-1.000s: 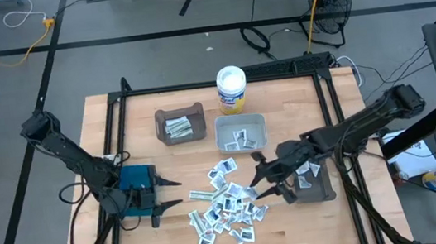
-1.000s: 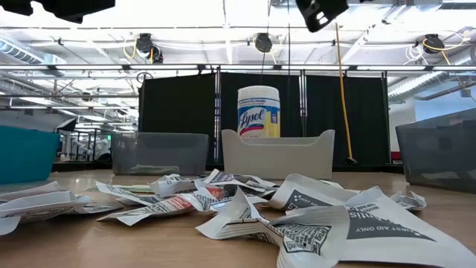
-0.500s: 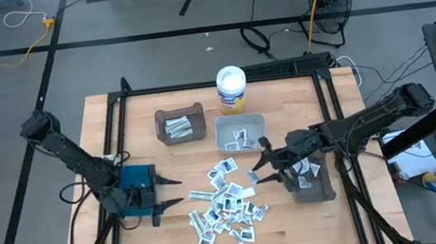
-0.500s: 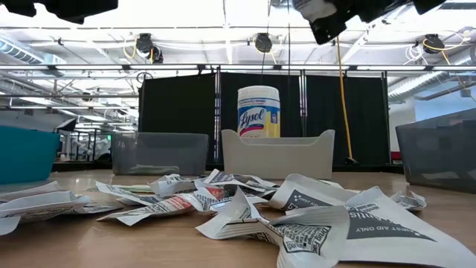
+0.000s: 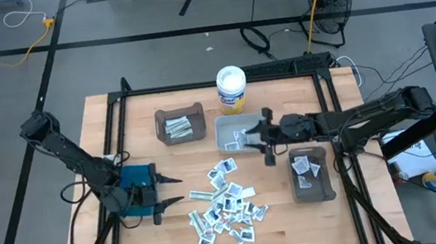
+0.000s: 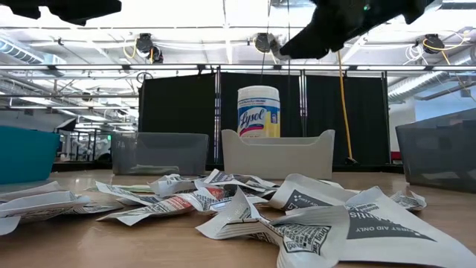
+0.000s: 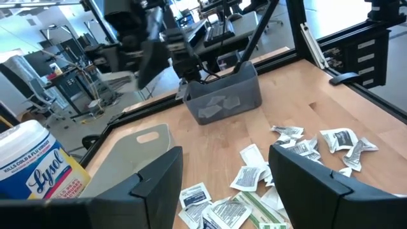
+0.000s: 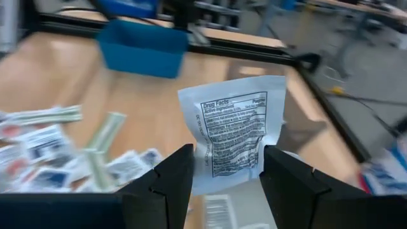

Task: Pick & Place First Aid Supplies
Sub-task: Put the gray towelette pack into the gray bin

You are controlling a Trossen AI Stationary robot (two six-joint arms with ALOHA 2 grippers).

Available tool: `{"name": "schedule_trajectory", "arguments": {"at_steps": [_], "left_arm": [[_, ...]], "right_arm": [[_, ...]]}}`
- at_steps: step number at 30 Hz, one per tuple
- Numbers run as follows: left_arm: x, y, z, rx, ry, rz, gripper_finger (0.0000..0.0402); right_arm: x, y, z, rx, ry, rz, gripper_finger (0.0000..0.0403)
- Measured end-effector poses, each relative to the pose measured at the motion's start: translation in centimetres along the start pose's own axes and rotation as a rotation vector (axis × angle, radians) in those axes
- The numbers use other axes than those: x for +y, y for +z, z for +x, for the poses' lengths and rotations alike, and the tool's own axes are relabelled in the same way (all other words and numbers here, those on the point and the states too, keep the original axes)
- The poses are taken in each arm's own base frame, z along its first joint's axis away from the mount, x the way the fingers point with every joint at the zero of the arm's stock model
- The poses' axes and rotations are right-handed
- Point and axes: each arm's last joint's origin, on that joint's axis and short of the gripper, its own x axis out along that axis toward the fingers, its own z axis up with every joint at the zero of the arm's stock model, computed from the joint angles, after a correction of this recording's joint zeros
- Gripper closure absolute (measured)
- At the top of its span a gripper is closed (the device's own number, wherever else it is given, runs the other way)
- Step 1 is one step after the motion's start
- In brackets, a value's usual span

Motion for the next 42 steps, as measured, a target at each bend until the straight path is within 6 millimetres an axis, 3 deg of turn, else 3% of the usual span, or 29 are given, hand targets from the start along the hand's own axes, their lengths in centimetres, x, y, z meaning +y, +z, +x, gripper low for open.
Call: {"name": "schedule_trajectory", "arguments": {"at_steps": [5, 17, 26, 30, 42], "left_arm": [[0.0, 0.0, 0.0, 0.0, 0.002, 0.004, 0.0163], [0.7, -0.2, 0.6, 0.009, 0.015, -0.005, 0.0163], [1.2, -0.4, 1.1, 0.026, 0.027, 0.005, 0.0163], [1.2, -0.6, 1.2, 0.037, 0.018, 0.011, 0.0163], [1.2, -0.5, 1.2, 0.031, 0.001, -0.01, 0.0163]], "right_arm": [[-1.5, -0.7, 1.1, 0.038, -0.071, 0.026, 0.0238], [-4.2, -4.6, 5.6, 0.227, -0.118, 0.165, 0.0238], [-5.7, -2.0, 8.9, 0.431, -0.103, 0.134, 0.0238], [-6.2, -1.9, 9.2, 0.523, -0.064, 0.136, 0.0238], [-6.7, -6.0, 11.4, 0.717, -0.017, 0.193, 0.0238]]}}
